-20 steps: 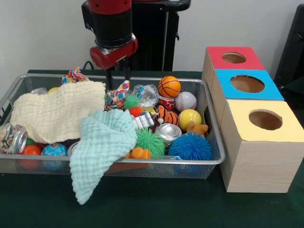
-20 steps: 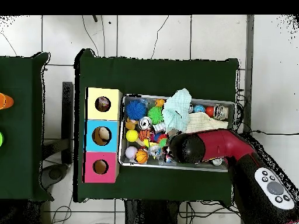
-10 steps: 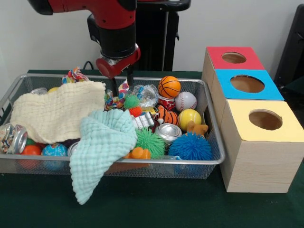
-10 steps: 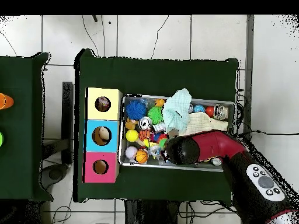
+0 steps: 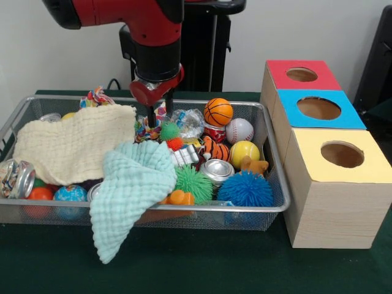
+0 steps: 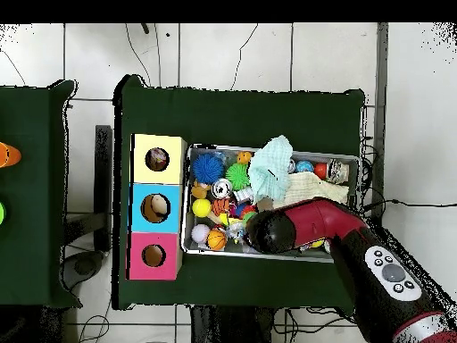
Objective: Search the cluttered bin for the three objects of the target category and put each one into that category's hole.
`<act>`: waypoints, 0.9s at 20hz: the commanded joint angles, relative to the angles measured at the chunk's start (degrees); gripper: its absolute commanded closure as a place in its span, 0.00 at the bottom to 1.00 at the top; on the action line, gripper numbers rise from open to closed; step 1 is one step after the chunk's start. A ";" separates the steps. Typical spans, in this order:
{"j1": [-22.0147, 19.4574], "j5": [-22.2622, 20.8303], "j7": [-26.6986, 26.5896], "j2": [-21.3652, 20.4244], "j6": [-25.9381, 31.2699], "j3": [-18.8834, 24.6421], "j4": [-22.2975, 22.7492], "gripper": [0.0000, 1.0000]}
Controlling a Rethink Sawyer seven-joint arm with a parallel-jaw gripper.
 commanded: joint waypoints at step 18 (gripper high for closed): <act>4.12 -7.56 -7.26 3.63 7.84 -5.00 -8.51 0.00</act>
